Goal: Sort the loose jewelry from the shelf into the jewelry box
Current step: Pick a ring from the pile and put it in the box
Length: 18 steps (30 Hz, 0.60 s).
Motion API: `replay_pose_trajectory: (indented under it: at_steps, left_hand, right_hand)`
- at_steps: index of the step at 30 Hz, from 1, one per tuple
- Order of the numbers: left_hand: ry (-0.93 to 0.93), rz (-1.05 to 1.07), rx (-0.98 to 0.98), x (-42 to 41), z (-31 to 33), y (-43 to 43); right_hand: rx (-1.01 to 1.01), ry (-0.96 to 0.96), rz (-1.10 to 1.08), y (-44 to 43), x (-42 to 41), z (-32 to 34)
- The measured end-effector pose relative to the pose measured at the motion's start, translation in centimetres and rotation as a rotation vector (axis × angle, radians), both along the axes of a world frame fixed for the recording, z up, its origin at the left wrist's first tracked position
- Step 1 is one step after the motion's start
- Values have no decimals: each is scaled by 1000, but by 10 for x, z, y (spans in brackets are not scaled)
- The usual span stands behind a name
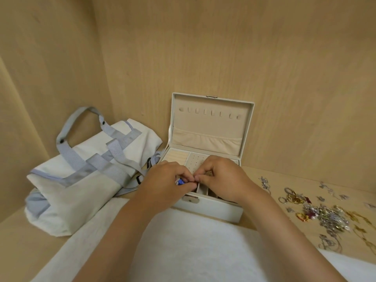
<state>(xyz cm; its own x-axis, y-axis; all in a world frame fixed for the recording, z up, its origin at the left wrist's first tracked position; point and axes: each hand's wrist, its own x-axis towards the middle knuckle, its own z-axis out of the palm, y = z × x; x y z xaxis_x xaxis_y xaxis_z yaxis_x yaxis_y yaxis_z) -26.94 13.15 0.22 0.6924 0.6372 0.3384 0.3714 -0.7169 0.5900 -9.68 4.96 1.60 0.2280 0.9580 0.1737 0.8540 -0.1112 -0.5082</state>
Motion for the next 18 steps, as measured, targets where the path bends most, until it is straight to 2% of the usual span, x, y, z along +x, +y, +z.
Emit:
replay_pose_trajectory:
  at_steps: [10, 14, 18]
  left_hand:
    - [-26, 74, 70, 5, -7, 0]
    - [10, 19, 72, 4, -9, 0]
    - [-47, 16, 88, 2, -11, 0]
  right_hand:
    - [-60, -77, 69, -6, 0, 3]
    - [-59, -112, 84, -6, -2, 4]
    - [-33, -104, 87, -9, -3, 3]
